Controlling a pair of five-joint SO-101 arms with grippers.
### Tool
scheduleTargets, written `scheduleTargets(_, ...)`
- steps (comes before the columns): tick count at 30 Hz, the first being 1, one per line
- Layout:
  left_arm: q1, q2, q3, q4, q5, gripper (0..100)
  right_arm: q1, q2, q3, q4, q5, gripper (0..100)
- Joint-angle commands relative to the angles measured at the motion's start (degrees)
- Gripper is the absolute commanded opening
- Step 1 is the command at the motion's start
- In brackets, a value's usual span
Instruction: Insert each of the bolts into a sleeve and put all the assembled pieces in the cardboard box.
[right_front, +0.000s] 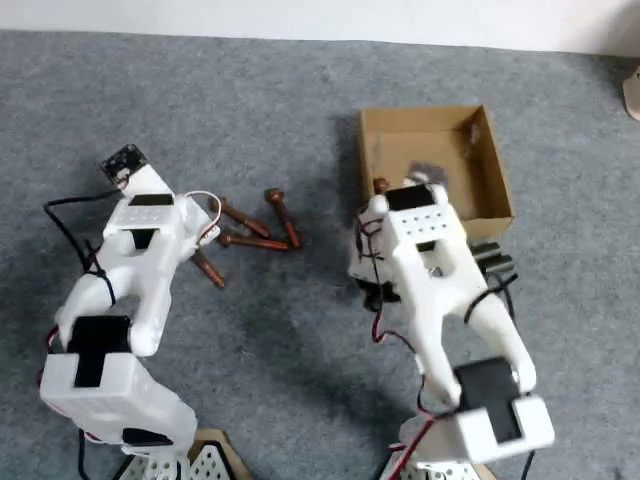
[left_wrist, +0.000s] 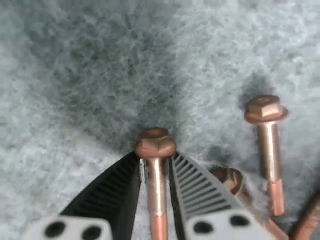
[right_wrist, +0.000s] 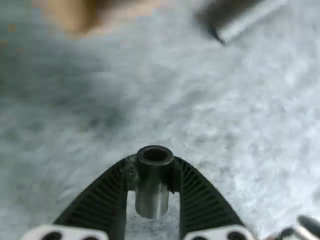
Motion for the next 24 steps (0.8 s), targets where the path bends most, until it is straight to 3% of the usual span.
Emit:
scheduleTargets(1, 1.63, -10.07, -1.89, 3.52, -2.64, 1, -1.54, -9.89, -3.38, -0.66, 7.38, 0.5)
scheduleTargets(7, 5.23, -18.59, -1.80, 6.68, -8.97, 1, -1.45, -18.77, 9.71, -14.90, 25.23, 0.5)
scheduleTargets(14, 8.04, -20.97, -1.89, 5.01, -15.21, 1, -1.45, -27.38, 40.04, -54.02, 50.73, 0.5)
scheduleTargets(16, 9.01, -21.05, -1.89, 5.01, -16.88, 1, -1.54, -29.85, 47.34, -65.80, 55.03, 0.5)
scheduleTargets(20, 10.59, -21.14, -1.63, 2.02, -19.08, 1, -1.54, -34.24, 58.77, -83.38, 51.87, 0.5)
scheduleTargets(24, 11.65, -22.11, 1.98, -6.33, -18.90, 1, -1.54, -38.20, 65.54, -92.62, 44.22, 0.5)
